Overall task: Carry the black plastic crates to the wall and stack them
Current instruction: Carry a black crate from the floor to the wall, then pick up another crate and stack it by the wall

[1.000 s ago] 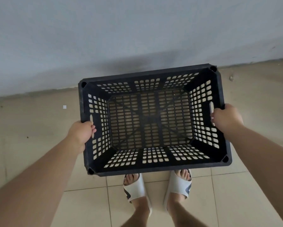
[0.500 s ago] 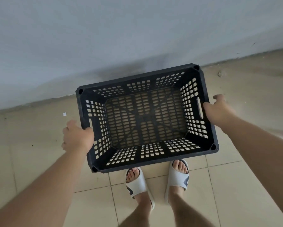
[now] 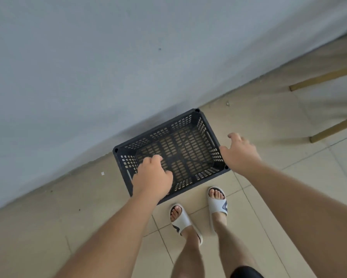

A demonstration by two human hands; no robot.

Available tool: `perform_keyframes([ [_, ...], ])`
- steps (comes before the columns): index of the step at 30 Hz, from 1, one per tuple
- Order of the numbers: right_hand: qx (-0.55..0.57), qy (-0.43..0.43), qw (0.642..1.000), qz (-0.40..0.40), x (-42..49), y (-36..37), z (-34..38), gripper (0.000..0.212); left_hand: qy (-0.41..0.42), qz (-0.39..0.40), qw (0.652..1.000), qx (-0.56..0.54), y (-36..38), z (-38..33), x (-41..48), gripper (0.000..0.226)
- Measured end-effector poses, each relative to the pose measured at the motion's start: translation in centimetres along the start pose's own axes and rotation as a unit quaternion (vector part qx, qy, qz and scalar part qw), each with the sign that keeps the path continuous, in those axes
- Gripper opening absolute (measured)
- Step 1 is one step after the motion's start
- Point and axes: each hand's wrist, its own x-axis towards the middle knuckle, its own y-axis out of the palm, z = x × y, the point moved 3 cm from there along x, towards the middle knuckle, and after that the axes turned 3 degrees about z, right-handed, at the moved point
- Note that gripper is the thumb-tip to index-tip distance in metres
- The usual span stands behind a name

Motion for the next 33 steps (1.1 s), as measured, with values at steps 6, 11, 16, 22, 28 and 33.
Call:
perform_keyframes([
  [6,0.001,-0.001,0.999,-0.033,-10.9,-4.5,-0.4,0.049,0.077,-0.005,0.997,0.012,-4.4,-6.2,-7.3,0.051],
  [11,0.023,0.021,0.996,-0.08,-19.3,-6.6,-2.1,0.05,0.172,-0.026,0.981,0.085,-7.2,-9.2,-13.7,0.057],
  [16,0.065,0.063,0.988,-0.127,-27.2,-7.0,-4.5,0.051,0.263,-0.044,0.952,0.152,-8.6,-11.7,-20.3,0.06],
  [22,0.107,0.116,0.971,-0.176,-36.9,-7.4,-9.7,0.053,0.339,-0.039,0.915,0.214,-8.6,-15.6,-28.8,0.058],
  [28,0.159,0.204,0.942,-0.216,-46.6,-7.9,-18.3,0.059,0.416,-0.021,0.865,0.28,-5.0,-21.3,-38.5,0.062],
  [33,0.191,0.268,0.909,-0.255,-55.1,-7.2,-27.6,0.064,0.486,-0.022,0.811,0.326,1.1,-27.0,-48.8,0.064],
])
